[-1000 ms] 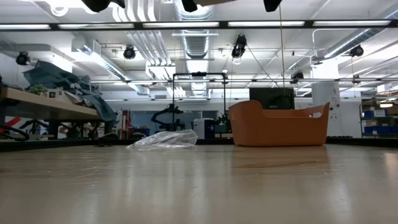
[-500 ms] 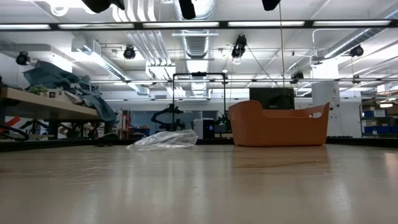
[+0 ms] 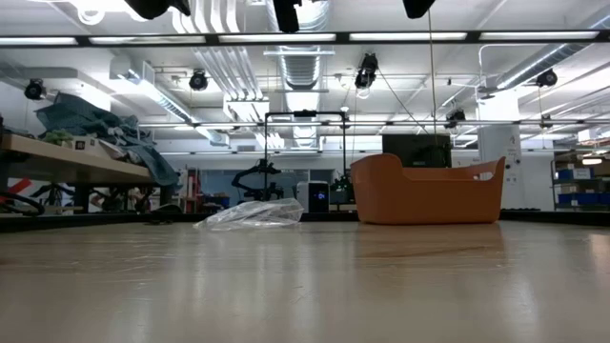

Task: Roll bandage
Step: Roll the brown bandage

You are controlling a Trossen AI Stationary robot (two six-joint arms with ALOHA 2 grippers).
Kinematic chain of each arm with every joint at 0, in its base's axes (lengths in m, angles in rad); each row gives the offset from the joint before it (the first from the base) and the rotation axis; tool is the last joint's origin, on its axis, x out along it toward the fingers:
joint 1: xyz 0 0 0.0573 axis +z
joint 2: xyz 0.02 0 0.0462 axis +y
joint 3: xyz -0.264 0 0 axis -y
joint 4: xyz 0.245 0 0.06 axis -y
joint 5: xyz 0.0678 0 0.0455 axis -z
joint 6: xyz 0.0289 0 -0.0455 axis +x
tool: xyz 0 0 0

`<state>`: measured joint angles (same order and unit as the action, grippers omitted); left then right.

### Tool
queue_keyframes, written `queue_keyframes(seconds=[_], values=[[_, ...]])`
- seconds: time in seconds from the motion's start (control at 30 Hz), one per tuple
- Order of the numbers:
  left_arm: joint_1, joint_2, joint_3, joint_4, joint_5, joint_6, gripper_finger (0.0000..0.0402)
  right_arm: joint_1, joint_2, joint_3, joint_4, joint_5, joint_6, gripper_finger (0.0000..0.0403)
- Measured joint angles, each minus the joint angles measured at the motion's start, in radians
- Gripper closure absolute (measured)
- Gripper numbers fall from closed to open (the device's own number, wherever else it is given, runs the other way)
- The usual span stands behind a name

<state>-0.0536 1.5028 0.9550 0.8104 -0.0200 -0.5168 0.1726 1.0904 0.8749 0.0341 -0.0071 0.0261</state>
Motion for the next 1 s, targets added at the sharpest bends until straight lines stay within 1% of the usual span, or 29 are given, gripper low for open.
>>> queue_keyframes(seconds=[0.13, 0.27, 0.57, 0.7, 1.0], values=[[0.002, -0.009, 0.0, -0.033, -0.021, 0.0, 0.0118, 0.0, 0.0, 0.0, -0.001, 0.004, 0.0, 0.0384], [0.01, -0.053, -0.001, -0.104, -0.021, 0.002, 0.0104, 0.0, -0.002, 0.0, -0.003, 0.001, 0.0, 0.0384], [0.009, -0.133, -0.002, -0.252, -0.024, 0.063, 0.0104, 0.0, -0.018, 0.001, 0.008, -0.03, -0.019, 0.0384], [0.012, -0.137, -0.002, -0.314, -0.07, 0.073, 0.0103, 0.002, -0.01, 0.001, 0.003, -0.066, -0.002, 0.0384], [0.015, -0.15, -0.002, -0.339, -0.073, 0.111, 0.0109, 0.007, -0.021, 0.001, 0.008, -0.094, 0.009, 0.0384]])
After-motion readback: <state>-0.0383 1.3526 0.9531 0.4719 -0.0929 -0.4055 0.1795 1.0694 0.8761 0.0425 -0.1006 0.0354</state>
